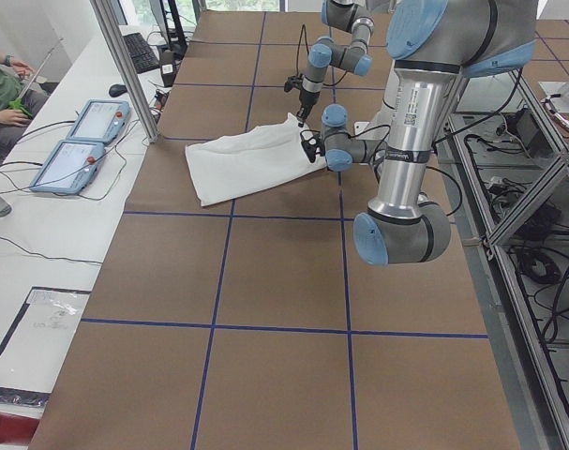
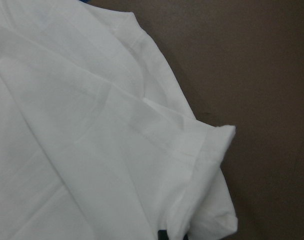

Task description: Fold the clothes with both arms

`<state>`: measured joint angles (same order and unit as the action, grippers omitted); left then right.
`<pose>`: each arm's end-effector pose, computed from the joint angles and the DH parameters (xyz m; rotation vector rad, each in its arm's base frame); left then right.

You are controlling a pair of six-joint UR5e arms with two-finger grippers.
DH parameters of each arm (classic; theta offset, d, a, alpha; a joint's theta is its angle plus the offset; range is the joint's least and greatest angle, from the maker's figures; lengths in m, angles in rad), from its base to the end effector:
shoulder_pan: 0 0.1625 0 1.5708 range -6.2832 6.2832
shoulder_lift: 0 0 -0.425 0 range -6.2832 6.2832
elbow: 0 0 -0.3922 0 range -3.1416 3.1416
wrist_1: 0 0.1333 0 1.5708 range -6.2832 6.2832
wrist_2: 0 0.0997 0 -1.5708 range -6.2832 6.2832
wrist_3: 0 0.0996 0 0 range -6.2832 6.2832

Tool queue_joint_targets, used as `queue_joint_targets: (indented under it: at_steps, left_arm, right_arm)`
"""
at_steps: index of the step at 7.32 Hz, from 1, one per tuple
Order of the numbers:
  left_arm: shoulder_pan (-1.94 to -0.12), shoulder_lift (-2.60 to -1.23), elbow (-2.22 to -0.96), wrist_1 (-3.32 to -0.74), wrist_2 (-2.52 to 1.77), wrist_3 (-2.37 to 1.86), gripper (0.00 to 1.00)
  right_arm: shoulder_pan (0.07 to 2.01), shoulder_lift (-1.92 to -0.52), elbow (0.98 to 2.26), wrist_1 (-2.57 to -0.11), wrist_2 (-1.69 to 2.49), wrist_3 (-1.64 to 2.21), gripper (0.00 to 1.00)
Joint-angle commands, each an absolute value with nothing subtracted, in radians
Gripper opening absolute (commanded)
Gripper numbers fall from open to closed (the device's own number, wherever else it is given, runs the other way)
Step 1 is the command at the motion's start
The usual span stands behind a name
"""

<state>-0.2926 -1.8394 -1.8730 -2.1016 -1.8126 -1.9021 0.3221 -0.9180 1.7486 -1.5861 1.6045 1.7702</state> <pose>0.5182 -0.2704 0.3151 -0.2398 1.1001 -0.4242 -0.5882 -0.3333 0.2062 0.0184 -0.8240 0.4783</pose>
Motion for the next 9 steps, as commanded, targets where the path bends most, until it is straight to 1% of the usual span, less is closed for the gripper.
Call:
queue_joint_targets:
  at_steps: [1, 2, 3, 4, 5, 6, 7, 9]
  left_arm:
    - [-0.291, -1.844, -1.876, -2.102, -1.815, -1.895, 0.00]
    - [-0.291, -1.847, -1.882, -2.102, -1.819, -1.891, 0.00]
    - [-0.291, -1.844, -1.905, -2.100, -1.825, -1.888, 0.00]
    - [-0.291, -1.839, -1.942, -2.095, -1.828, -1.888, 0.00]
    - [-0.291, -1.836, -1.988, -2.091, -1.851, -1.888, 0.00]
    - [-0.291, -1.838, -2.049, -2.063, -1.876, -1.888, 0.00]
    - [-0.284, -1.841, -2.150, -1.961, -1.879, -1.888, 0.00]
    - [-0.244, -1.855, -2.348, -1.763, -1.885, -1.888, 0.00]
  right_arm:
    - [0.322, -0.922, 1.749, -1.586, 1.605, 1.770, 0.00]
    - [0.324, -0.923, 1.750, -1.586, 1.606, 1.770, 0.00]
    - [0.327, -0.940, 1.787, -1.589, 1.606, 1.769, 0.00]
    - [0.318, -0.978, 1.877, -1.642, 1.606, 1.769, 0.00]
    - [0.289, -0.988, 2.010, -1.767, 1.606, 1.770, 0.00]
    - [0.246, -0.986, 2.145, -1.913, 1.603, 1.775, 0.00]
    - [0.203, -0.986, 2.252, -2.016, 1.582, 1.802, 0.00]
    - [0.173, -0.973, 2.382, -2.149, 1.585, 1.830, 0.00]
